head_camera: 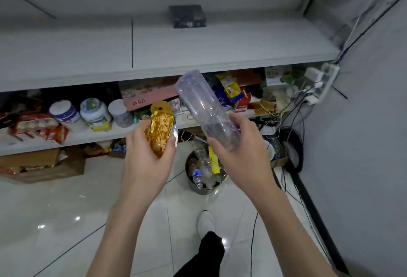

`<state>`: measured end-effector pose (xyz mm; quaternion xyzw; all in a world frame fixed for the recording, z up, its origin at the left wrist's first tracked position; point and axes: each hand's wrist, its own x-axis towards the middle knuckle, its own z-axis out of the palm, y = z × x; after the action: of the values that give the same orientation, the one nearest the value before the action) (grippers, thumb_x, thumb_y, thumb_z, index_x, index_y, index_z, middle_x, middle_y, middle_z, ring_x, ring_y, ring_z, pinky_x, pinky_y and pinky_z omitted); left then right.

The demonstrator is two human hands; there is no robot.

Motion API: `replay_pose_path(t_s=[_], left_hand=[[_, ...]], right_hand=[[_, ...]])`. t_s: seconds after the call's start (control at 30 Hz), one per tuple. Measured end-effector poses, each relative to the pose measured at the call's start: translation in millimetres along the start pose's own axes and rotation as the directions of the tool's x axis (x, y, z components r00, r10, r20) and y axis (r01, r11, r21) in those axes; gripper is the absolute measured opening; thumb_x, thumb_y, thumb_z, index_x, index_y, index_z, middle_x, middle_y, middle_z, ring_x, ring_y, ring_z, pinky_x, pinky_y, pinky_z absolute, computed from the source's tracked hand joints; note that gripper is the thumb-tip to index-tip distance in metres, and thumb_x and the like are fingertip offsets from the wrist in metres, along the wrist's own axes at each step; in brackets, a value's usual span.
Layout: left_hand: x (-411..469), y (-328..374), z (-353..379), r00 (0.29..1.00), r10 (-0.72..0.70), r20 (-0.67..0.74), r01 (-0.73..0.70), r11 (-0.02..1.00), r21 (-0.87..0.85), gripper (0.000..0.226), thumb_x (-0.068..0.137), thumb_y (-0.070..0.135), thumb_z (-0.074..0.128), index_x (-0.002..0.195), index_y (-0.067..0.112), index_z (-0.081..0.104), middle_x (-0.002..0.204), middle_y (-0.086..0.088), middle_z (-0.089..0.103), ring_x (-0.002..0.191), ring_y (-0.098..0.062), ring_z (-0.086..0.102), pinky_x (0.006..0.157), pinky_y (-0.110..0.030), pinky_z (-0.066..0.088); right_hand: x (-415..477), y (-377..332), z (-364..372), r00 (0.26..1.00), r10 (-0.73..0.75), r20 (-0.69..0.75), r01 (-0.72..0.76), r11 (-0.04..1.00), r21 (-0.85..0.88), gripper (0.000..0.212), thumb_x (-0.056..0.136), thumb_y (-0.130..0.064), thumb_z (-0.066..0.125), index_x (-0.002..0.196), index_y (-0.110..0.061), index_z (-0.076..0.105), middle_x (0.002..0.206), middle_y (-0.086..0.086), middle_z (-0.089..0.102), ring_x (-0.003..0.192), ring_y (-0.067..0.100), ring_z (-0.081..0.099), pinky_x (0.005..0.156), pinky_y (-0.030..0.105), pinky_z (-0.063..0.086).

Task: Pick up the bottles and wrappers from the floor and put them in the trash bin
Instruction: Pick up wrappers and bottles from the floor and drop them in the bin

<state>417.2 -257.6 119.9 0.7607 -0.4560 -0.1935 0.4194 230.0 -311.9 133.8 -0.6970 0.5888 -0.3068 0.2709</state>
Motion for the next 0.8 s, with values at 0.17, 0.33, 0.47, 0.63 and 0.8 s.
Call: replay_pose_path(t_s=[0.17,0.33,0.47,0.63,0.8], left_hand=[[46.5,-12.4,68.5,0.993,-0.106,0.061,0.105,0.994,0.022,0.058,0.087,0.061,0.060,0.133,0.027,0.051,0.118,0.000,0.057,0.101,-0.016,0.059,0.083,-0.040,0.055],[73.1,-20.5,121.0,0.978,-0.193,0.081,0.191,0.981,0.032,0.056,0.089,0.061,0.060,0.129,0.023,0.051,0.114,-0.004,0.056,0.098,-0.022,0.062,0.078,-0.040,0.055],[82.4,-28.1,158.6,0.964,-0.261,0.047,0.258,0.964,0.058,0.058,0.090,0.054,0.062,0.137,0.026,0.044,0.123,0.003,0.051,0.107,-0.016,0.059,0.091,-0.045,0.053],[85.9,-62.8,218.1,0.942,-0.335,0.010,0.332,0.939,0.092,0.056,0.089,0.057,0.062,0.135,0.029,0.046,0.122,0.006,0.056,0.108,-0.017,0.060,0.093,-0.047,0.053],[81.4,-124.8,295.8,0.924,-0.382,-0.015,0.381,0.918,0.112,0.059,0.084,0.063,0.056,0.131,0.028,0.048,0.112,0.006,0.061,0.102,-0.018,0.062,0.089,-0.047,0.053]], right_hand=[[64.2,52.1,-0.3,0.995,0.064,0.073,-0.065,0.998,0.013,0.065,0.082,-0.055,0.074,0.137,-0.033,0.046,0.128,-0.016,0.054,0.119,0.007,0.053,0.101,0.042,0.050],[110.1,100.7,8.6,0.987,0.094,0.129,-0.098,0.995,0.025,0.065,0.079,-0.057,0.071,0.136,-0.035,0.049,0.127,-0.015,0.057,0.118,0.010,0.056,0.099,0.043,0.051],[131.6,142.1,17.2,0.974,0.150,0.169,-0.158,0.987,0.036,0.062,0.080,-0.054,0.073,0.135,-0.039,0.048,0.125,-0.018,0.056,0.118,0.010,0.056,0.098,0.044,0.052],[145.5,209.4,43.1,0.948,0.221,0.227,-0.226,0.974,-0.003,0.062,0.082,-0.050,0.076,0.135,-0.035,0.048,0.128,-0.013,0.055,0.119,0.013,0.056,0.099,0.047,0.050],[137.8,284.8,97.2,0.919,0.255,0.300,-0.260,0.965,-0.026,0.057,0.086,-0.048,0.071,0.135,-0.029,0.049,0.123,-0.010,0.056,0.114,0.012,0.054,0.098,0.039,0.047]])
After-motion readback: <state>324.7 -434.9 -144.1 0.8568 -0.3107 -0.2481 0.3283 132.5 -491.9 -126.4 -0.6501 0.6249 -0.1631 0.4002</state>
